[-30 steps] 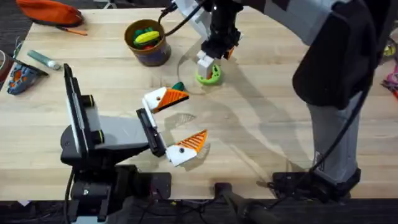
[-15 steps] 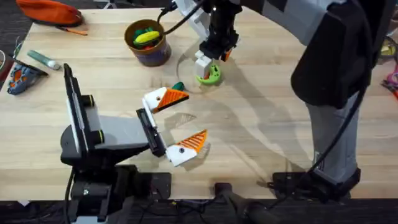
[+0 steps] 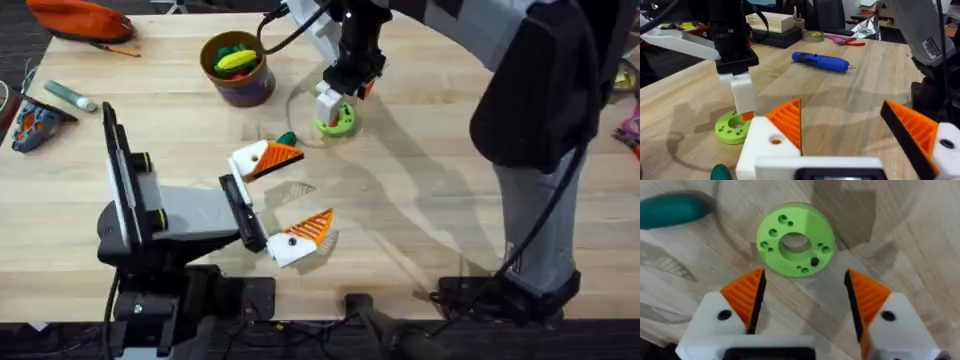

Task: Pick up the gripper from the table and insert it into the empty holder that is missing its gripper. Then pick up a screw, insert it into the mounting hole, and use the screwdriver to tighten it. Finally, clean up the table by picking up the vegetable and placing it into the bucket.

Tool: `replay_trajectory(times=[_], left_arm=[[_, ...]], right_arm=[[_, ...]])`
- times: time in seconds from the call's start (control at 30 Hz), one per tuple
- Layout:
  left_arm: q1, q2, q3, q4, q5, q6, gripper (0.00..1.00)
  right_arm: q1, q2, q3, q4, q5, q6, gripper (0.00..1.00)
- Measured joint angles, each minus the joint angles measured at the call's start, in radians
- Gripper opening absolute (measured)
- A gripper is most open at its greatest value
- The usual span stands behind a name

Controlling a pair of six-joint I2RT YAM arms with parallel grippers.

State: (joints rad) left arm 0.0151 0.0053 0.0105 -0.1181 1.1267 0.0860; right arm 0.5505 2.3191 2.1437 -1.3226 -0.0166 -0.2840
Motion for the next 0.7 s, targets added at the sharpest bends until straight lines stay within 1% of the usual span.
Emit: replay_trajectory(times=[0.47,0.7], left_arm=[[0.0,0.0,0.0,0.0,0.0,0.0,0.986],[0.0,0.0,0.0,0.0,0.0,0.0,0.986]], right_arm=[[-0.006,0.0,0.0,-0.004,0.0,0.0,0.884],[-0.006,0.0,-0.029,0.0,0.0,0.0,0.883]])
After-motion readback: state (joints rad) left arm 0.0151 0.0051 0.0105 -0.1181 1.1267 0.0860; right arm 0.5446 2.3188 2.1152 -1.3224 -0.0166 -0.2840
